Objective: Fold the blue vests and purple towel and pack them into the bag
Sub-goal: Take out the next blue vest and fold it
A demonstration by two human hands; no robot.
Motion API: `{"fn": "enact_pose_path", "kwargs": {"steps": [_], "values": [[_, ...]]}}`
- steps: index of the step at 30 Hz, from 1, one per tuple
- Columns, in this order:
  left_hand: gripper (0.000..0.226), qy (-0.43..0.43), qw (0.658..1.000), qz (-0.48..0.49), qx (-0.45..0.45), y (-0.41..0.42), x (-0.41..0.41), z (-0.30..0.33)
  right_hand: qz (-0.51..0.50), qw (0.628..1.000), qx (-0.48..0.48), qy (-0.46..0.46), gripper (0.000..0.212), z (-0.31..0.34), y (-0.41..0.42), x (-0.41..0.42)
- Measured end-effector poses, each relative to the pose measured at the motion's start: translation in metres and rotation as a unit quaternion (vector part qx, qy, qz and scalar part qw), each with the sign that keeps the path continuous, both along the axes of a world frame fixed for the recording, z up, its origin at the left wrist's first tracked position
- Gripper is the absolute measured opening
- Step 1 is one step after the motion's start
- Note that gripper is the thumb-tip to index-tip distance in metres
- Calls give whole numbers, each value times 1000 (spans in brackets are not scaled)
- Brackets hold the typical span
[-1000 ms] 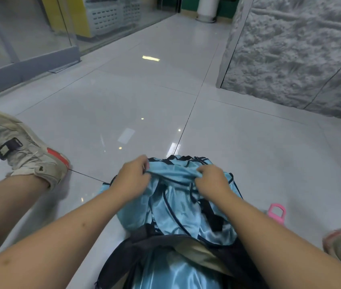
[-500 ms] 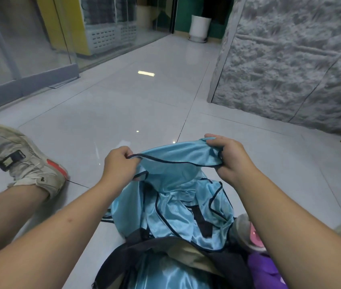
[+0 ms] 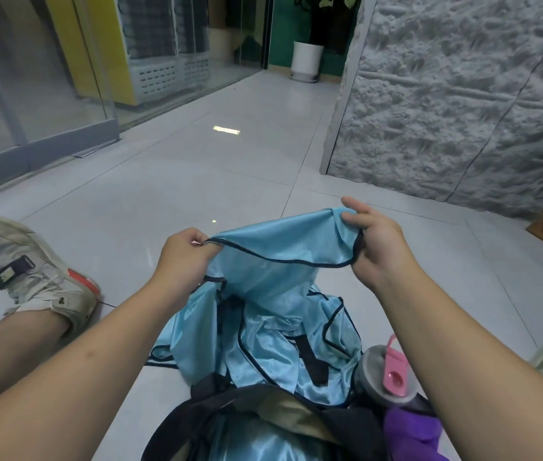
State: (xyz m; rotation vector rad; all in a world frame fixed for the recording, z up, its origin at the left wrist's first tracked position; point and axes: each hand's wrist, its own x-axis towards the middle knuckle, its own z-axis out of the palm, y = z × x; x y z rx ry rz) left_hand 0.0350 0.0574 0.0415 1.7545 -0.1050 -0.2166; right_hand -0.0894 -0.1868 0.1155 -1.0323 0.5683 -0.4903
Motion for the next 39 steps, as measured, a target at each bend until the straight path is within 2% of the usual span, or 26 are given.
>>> {"fn": "enact_pose_path", "kwargs": {"steps": [2, 5, 8, 11, 14, 16, 18, 19, 21, 22, 23, 25, 26, 27, 28, 29, 30, 31, 33, 34, 35, 36, 39], "values": [[3, 2, 998, -54, 12, -2, -6, 7, 3, 1000, 13, -19, 31, 10, 1, -4], [26, 25, 986, -158, 44, -5, -9, 0, -6, 999, 48, -12, 35, 19, 0, -12], [27, 31, 954, -262, 141, -6, -16, -18, -10, 998, 64, 25, 34, 9, -2, -17], [9, 32, 921, -335, 195, -5, -25, -38, 7, 994, 54, 99, 38, -16, -11, -19], [13, 75, 903, -369, 207, -4, -31, -52, 70, 972, -13, 226, 38, -51, -22, -22], [17, 135, 879, -401, 222, -1, -31, -55, 136, 930, -101, 326, 32, -74, -28, -23], [30, 177, 845, -438, 250, 1, -28, -58, 226, 863, -187, 412, 34, -94, -33, -24], [37, 177, 845, -431, 262, -1, -25, -60, 276, 824, -216, 446, 29, -101, -33, -25], [42, 112, 888, -341, 288, -10, -15, -68, 348, 750, -271, 493, 11, -110, -30, -26], [40, 62, 912, -274, 299, -15, -8, -75, 363, 727, -296, 503, 6, -115, -29, -24], [33, 13, 929, -207, 307, -19, -2, -79, 364, 719, -310, 504, 7, -120, -28, -20], [13, -51, 936, -121, 326, -25, 6, -87, 337, 735, -321, 493, 8, -132, -25, -12], [24, -65, 922, -112, 366, -26, 10, -93, 318, 740, -339, 486, 10, -138, -22, -9], [45, -61, 900, -122, 413, -25, 14, -100, 301, 738, -364, 482, 14, -142, -18, -6], [63, -42, 887, -132, 441, -23, 19, -108, 290, 735, -387, 476, 17, -147, -14, -6], [74, -14, 882, -136, 451, -21, 23, -114, 279, 733, -403, 471, 29, -153, -10, -6], [79, 10, 884, -140, 446, -19, 26, -118, 259, 733, -411, 477, 47, -161, -7, -6], [76, 25, 893, -137, 429, -18, 28, -122, 238, 734, -414, 483, 53, -168, -6, -6], [49, 18, 913, -111, 392, -17, 28, -123, 202, 738, -434, 475, 25, -179, -4, -4], [33, 7, 916, -93, 389, -18, 27, -121, 184, 750, -432, 465, 11, -182, -4, -4], [28, -3, 913, -84, 399, -19, 26, -120, 176, 771, -420, 445, 3, -182, -3, -4], [34, -12, 906, -88, 414, -20, 25, -120, 173, 795, -401, 420, 5, -182, -1, -3], [81, -12, 895, -134, 426, -22, 24, -121, 221, 866, -297, 337, 16, -169, 8, -8]]}}
